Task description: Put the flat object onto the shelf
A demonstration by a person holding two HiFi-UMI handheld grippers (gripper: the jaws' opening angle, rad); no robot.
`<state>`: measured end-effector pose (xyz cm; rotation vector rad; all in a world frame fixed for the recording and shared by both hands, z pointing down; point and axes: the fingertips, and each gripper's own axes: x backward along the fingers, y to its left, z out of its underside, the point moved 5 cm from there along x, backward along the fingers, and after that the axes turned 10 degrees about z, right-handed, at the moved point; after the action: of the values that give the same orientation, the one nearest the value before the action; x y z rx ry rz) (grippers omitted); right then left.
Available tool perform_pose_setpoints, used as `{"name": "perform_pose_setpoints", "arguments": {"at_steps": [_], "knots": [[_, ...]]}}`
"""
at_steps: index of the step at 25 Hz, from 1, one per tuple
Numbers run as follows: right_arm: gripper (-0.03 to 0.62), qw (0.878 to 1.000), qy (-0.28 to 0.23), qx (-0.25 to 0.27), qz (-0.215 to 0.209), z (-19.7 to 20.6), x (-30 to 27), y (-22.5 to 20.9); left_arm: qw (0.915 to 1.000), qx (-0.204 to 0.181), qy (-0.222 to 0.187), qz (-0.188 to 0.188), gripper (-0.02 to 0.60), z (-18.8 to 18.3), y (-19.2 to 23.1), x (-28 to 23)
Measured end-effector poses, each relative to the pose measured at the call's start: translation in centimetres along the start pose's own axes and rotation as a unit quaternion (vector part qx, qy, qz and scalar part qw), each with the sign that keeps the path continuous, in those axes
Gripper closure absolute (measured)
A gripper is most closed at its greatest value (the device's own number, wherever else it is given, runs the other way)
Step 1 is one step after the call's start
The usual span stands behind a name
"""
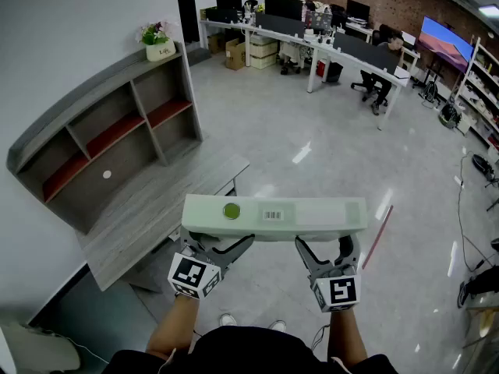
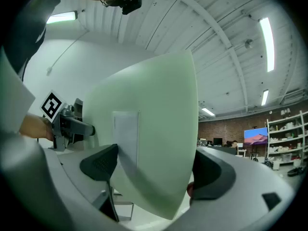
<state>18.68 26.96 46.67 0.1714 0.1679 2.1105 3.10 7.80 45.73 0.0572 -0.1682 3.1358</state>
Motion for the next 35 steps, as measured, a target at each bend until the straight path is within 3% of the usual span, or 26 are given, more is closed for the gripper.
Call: {"name": "perform_pose_setpoints", "arguments": {"at_steps": [15, 21, 29, 35], "knots": [[0.086, 1.000, 0.004, -0.003, -0.028, -1.1, -0.5, 3.3, 0.9998, -0.006, 0.005, -0.018, 0.020, -0.4, 1.4, 3.7], [0.086, 0.999, -0.002, -0.021, -0.035, -0.9, -4.0, 9.4, 0.9995, -0.013, -0.001, -0.030, 0.020, 0.9, 7.1, 7.5], [0.086, 0.997, -0.034, -0.041, -0.053, -3.5, -3.9, 10.2, 0.9985, -0.010, 0.003, -0.053, 0.020, -1.4, 6.9, 9.7], [0.088, 0.997, -0.033, -0.043, -0.049, -4.0, -6.5, 13.7, 0.9987, -0.009, -0.004, -0.051, 0.020, -0.9, 11.0, 11.3]]}}
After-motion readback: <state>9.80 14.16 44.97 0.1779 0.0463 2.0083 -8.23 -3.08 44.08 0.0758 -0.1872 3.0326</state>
